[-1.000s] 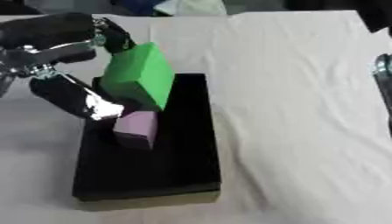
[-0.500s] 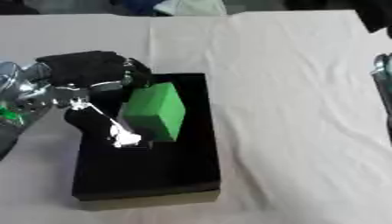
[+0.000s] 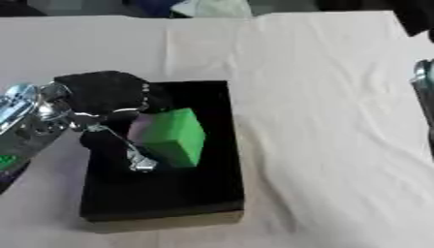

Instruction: Pick up objects on the table and place them in the box.

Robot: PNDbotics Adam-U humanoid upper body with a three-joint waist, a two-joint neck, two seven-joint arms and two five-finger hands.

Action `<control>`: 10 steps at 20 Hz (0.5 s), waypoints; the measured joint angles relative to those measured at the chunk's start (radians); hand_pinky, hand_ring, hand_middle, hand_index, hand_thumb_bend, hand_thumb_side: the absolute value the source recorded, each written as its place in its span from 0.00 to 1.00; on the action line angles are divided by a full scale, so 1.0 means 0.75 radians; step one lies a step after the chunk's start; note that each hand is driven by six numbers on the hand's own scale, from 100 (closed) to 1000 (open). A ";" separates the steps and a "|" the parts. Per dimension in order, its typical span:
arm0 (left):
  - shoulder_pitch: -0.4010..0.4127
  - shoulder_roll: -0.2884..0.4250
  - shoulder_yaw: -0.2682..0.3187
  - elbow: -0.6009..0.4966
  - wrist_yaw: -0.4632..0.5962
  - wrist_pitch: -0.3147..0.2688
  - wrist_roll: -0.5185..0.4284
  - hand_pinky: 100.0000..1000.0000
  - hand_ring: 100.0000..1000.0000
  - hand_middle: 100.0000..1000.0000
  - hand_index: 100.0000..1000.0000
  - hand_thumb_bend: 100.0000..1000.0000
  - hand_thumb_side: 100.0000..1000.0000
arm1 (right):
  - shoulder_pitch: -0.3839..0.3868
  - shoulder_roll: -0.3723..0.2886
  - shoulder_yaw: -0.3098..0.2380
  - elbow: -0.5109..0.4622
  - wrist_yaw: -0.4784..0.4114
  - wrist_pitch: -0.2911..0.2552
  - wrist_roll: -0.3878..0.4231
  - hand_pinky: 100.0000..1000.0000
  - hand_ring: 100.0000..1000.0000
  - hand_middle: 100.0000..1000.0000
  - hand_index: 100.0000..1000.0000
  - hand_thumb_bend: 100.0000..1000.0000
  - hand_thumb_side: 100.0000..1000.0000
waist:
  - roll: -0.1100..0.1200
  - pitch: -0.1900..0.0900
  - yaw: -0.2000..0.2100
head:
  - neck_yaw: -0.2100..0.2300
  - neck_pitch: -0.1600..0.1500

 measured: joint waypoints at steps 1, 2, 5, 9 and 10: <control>0.004 0.000 0.000 0.002 -0.015 -0.003 0.002 0.81 0.80 0.80 0.86 0.72 1.00 | 0.000 0.000 0.000 0.000 0.000 0.000 0.000 0.82 0.66 0.57 0.82 0.00 0.97 | 0.000 0.000 0.000 | 0.000 0.000; 0.005 0.000 0.001 0.004 -0.029 -0.007 0.005 0.81 0.80 0.81 0.87 0.80 1.00 | 0.000 0.000 0.000 0.000 0.000 0.000 0.000 0.82 0.66 0.57 0.82 0.00 0.97 | -0.001 0.000 0.000 | 0.000 0.000; 0.015 0.003 0.014 -0.003 -0.064 -0.012 0.017 0.81 0.80 0.80 0.86 0.78 1.00 | 0.001 0.000 0.000 0.000 0.000 0.001 -0.001 0.82 0.66 0.57 0.82 0.00 0.97 | 0.000 0.000 0.002 | -0.001 0.000; 0.026 0.027 0.061 -0.053 -0.071 0.002 0.041 0.80 0.79 0.80 0.86 0.70 1.00 | 0.005 0.000 -0.001 0.000 0.000 0.003 -0.004 0.82 0.66 0.57 0.82 0.00 0.96 | 0.001 0.000 0.005 | -0.003 0.000; 0.029 0.034 0.073 -0.067 -0.068 0.008 0.047 0.80 0.79 0.79 0.85 0.66 1.00 | 0.009 0.000 -0.001 0.000 0.000 0.003 -0.005 0.82 0.66 0.57 0.81 0.00 0.96 | 0.002 0.000 0.005 | -0.004 0.000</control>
